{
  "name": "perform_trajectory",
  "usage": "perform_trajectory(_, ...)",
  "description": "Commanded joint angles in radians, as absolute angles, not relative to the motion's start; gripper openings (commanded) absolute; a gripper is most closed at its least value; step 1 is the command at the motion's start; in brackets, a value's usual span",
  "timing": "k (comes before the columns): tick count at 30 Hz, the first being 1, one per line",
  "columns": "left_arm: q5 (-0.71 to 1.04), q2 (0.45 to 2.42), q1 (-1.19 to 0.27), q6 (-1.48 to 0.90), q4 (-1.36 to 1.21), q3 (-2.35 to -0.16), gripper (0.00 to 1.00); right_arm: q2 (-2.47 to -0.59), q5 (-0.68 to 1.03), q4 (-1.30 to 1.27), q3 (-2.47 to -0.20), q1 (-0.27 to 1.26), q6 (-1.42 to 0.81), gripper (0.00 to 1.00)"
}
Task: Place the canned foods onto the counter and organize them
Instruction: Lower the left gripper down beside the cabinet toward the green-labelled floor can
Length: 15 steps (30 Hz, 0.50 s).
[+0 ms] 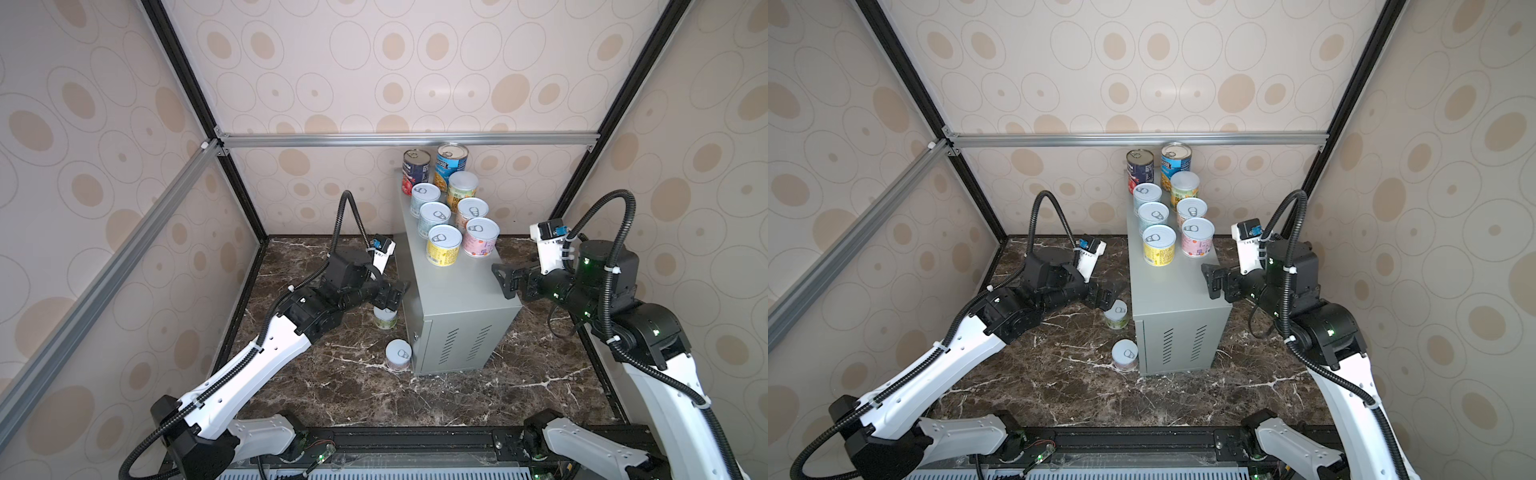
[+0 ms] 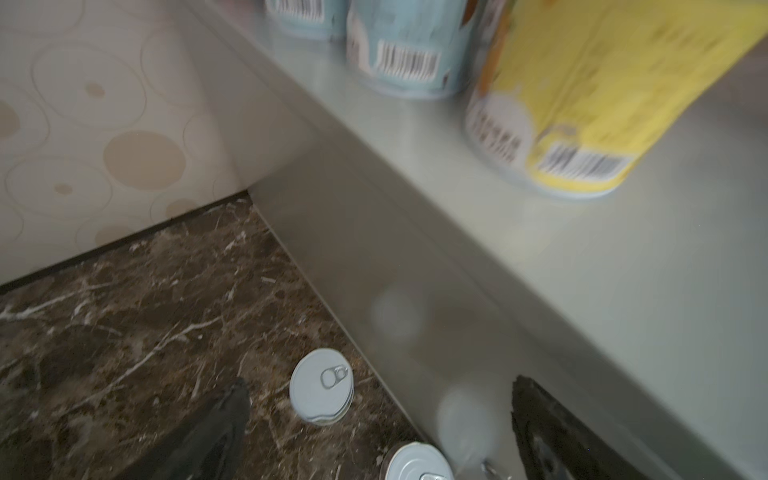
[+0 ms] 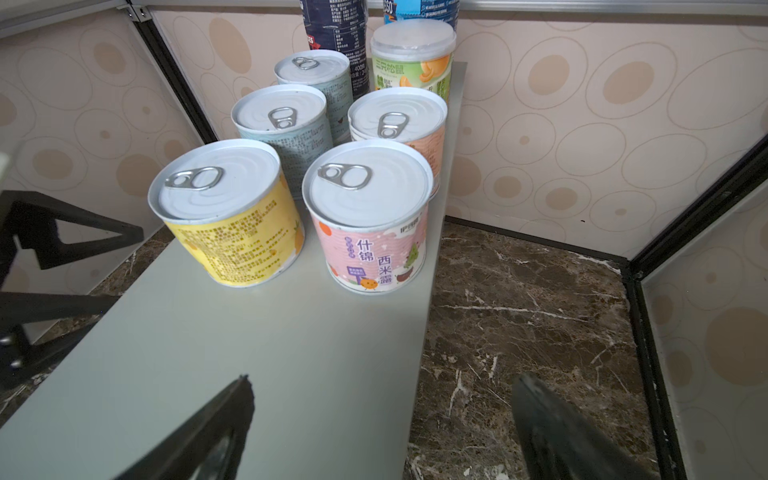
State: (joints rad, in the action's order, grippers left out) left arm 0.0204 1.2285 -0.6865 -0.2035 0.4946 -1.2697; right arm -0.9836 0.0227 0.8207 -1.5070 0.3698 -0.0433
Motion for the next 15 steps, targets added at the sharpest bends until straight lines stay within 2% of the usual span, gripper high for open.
perform_trajectory(1, 0.003, 1.218, -0.650, -0.274, 0.472, -1.185, 0.98, -0.940, 0.063, 0.808, -1.478, 0.364, -0.014, 1.00)
perform_trajectory(15, -0.002, 1.355, -0.615, -0.399, 0.081, -0.867, 0.98, -0.918, 0.081, 0.816, -1.430, 0.364, -0.037, 1.00)
